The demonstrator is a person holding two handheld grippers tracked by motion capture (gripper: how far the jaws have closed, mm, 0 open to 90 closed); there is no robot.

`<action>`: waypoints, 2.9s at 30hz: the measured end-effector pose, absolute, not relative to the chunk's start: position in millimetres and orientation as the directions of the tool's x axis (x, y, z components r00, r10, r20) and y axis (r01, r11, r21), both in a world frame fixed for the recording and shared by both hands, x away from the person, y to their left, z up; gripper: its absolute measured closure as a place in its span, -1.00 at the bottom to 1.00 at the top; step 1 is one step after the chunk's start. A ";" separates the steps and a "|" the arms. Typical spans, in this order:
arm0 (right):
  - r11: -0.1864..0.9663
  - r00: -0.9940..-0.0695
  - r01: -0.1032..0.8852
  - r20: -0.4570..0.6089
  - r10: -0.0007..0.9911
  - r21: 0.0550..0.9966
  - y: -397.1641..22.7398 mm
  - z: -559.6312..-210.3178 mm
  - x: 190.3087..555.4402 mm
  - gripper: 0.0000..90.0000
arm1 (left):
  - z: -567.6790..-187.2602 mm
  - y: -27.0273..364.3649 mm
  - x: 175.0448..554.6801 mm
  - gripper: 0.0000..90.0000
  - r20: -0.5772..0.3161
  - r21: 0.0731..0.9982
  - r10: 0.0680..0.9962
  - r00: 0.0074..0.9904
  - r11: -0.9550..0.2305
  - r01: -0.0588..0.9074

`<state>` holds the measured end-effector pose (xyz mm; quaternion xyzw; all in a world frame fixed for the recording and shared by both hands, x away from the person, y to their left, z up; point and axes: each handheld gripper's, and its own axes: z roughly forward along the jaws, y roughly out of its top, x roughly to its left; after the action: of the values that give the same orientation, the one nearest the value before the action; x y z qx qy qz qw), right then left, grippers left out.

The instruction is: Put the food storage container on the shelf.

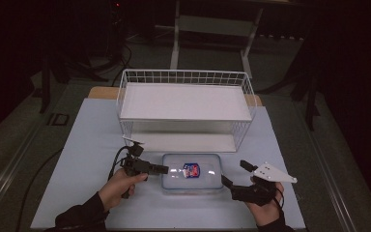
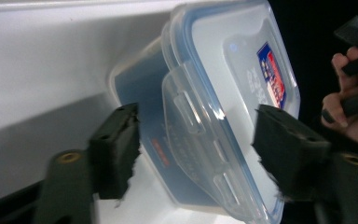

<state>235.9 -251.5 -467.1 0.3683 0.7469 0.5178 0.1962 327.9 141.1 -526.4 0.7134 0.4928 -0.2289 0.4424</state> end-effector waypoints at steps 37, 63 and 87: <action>0.177 -0.658 0.639 0.413 0.630 0.748 -265.3 -498.7 267.0 -0.44 | -509.6 143.1 294.7 0.29 -0.706 0.531 0.430 0.562 -0.203 0.823; 0.166 -0.621 0.741 0.569 0.539 0.651 -273.9 -502.7 269.7 0.18 | -499.3 135.1 268.5 0.29 -0.610 0.609 0.483 0.628 -0.222 0.762; 0.124 -0.635 0.711 0.556 0.536 0.693 -258.6 -470.5 302.7 0.20 | -471.1 150.8 292.9 0.27 -0.575 0.682 0.524 0.628 -0.117 0.722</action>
<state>302.7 -258.6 -470.5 0.4185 0.7448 0.5127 -0.0850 292.9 150.8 -471.1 0.7412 0.4203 -0.0962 0.5145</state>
